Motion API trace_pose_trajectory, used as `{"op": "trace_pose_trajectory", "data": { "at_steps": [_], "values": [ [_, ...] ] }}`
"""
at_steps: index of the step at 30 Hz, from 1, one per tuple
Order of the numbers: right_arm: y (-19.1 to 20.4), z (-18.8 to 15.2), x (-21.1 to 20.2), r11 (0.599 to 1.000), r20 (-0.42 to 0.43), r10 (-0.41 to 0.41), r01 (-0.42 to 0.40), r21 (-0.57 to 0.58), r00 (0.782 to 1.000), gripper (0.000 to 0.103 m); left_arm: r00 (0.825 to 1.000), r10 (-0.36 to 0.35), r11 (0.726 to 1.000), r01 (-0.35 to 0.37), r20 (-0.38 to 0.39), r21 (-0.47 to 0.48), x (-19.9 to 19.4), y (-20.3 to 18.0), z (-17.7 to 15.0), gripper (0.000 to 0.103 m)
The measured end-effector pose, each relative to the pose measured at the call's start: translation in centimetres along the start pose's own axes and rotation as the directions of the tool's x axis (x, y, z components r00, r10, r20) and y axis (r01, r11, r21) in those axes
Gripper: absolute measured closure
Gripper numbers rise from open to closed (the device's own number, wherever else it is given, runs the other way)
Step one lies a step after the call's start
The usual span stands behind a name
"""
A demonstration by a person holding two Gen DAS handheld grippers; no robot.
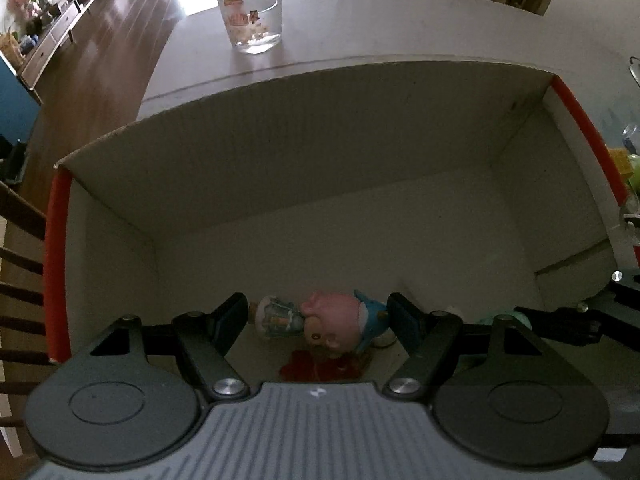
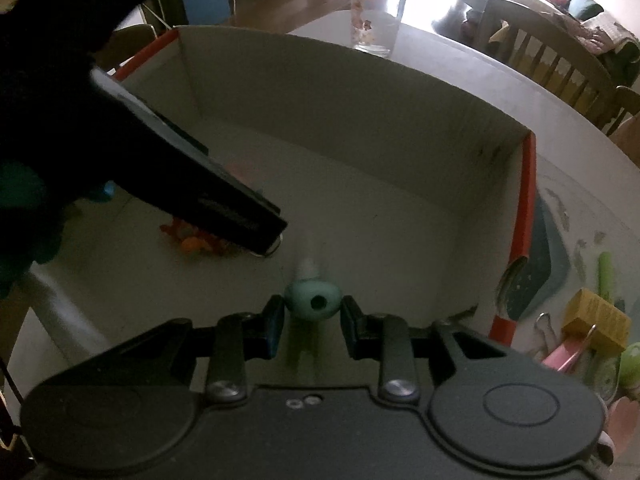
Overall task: Organize rigid objects
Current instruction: 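Open both tools to drop the pig figurine and teal egg into the box, then move both tools away from the box back toward the table items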
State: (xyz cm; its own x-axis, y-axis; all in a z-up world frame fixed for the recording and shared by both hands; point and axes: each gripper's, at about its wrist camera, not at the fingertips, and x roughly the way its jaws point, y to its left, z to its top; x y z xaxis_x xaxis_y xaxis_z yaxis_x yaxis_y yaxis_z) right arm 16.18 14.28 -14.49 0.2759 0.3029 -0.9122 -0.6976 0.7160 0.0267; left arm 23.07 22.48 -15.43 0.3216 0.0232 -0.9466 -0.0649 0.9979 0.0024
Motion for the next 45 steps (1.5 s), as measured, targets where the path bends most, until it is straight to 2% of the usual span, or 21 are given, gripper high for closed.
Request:
{"op": "trace_pose_trajectory", "data": {
  "at_steps": [8, 11, 20, 32, 45],
  "values": [
    [-0.3, -0.9, -2.3, 0.999, 0.043, 0.033, -0.034, 0.019, 0.999, 0.069, 0.999, 0.035, 0.999, -0.035, 0.001, 0.031, -0.2, -0.8, -0.2, 0.027],
    [-0.4, -1.4, -3.3, 0.999, 0.060, 0.042, -0.044, 0.028, 0.997, 0.068, 0.999, 0.005, 1.000, -0.006, 0.035, 0.013, -1.0, -0.7, -0.4, 0.027],
    [-0.8, -1.7, -6.0, 0.997, 0.129, 0.050, -0.058, 0.058, 0.990, 0.066, 0.988, -0.019, 1.000, 0.023, 0.152, -0.019, -4.5, -0.8, -1.7, 0.027],
    [-0.8, -2.7, -10.6, 0.997, 0.227, 0.046, -0.059, 0.052, 0.973, 0.062, 0.945, -0.033, 0.998, 0.049, 0.325, -0.040, -10.9, -1.9, -4.5, 0.027],
    [-2.1, -5.4, -15.5, 0.990, 0.345, 0.030, -0.075, 0.118, 0.938, 0.058, 0.898, -0.075, 0.993, 0.106, 0.434, -0.048, -16.0, -3.6, -8.1, 0.027]
  ]
}}
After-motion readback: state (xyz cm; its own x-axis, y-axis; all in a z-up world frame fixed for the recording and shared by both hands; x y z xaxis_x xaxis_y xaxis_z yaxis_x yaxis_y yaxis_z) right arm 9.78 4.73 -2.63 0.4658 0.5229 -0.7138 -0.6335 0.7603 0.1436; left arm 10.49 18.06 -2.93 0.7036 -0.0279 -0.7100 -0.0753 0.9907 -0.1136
